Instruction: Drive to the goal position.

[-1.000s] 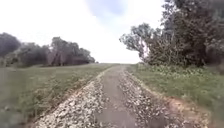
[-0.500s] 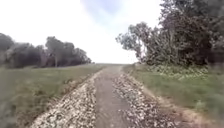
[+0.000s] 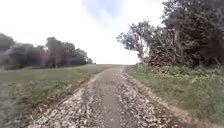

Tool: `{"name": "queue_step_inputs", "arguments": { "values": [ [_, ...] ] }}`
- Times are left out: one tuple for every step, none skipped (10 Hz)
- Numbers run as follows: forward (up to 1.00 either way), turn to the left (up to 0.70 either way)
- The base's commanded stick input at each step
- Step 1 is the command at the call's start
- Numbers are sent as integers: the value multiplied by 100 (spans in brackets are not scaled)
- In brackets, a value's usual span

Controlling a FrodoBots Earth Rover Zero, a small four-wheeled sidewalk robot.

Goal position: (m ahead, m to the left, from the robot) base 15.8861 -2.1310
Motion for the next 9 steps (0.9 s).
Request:
{"name": "queue_step_inputs", "arguments": {
  "values": [
    [85, 0],
    [85, 0],
    [85, 0],
    [85, 0],
    [85, 0],
    [85, 0],
    [85, 0],
    [85, 0],
    [85, 0]
  ]
}}
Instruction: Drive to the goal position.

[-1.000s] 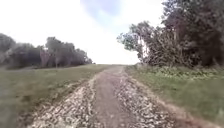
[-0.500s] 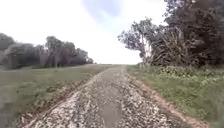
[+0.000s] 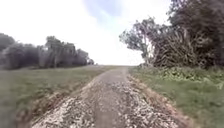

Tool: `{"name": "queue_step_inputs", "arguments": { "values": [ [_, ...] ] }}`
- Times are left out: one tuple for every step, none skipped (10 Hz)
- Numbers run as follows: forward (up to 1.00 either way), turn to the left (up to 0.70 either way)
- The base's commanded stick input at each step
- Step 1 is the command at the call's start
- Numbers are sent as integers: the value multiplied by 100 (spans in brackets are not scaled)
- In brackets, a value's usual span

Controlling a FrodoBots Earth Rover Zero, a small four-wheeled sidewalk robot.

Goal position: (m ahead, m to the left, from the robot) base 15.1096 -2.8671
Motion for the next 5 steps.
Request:
{"name": "queue_step_inputs", "arguments": {
  "values": [
    [85, 0],
    [85, 0],
    [85, -2],
    [85, -13],
    [85, -25]
  ]
}}
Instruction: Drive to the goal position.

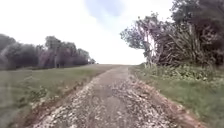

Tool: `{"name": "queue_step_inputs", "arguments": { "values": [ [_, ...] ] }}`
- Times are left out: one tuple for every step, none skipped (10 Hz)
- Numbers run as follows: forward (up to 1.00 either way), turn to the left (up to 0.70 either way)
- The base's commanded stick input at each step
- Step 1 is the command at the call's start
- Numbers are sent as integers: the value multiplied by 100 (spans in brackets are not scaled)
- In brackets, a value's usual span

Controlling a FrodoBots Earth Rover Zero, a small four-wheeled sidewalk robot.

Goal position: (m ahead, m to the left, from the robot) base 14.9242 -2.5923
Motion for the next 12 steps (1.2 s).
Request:
{"name": "queue_step_inputs", "arguments": {
  "values": [
    [85, -14],
    [85, -3],
    [85, 0],
    [85, 0],
    [85, 0],
    [85, 0],
    [85, 0],
    [85, 0],
    [85, 0],
    [85, 0],
    [85, 0],
    [85, 0]
  ]
}}
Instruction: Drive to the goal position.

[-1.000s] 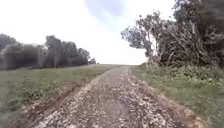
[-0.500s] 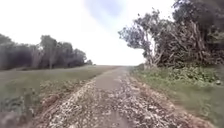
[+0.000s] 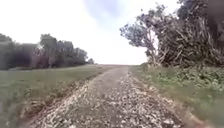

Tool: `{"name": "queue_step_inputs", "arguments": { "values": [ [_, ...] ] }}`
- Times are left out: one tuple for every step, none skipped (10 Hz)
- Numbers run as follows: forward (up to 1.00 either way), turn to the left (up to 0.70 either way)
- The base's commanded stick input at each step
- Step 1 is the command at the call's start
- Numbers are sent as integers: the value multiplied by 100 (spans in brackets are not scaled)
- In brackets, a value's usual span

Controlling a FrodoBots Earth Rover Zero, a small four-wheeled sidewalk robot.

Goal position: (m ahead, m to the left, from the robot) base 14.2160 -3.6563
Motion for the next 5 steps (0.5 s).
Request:
{"name": "queue_step_inputs", "arguments": {
  "values": [
    [85, 0],
    [85, 0],
    [85, 0],
    [85, 0],
    [85, 0]
  ]
}}
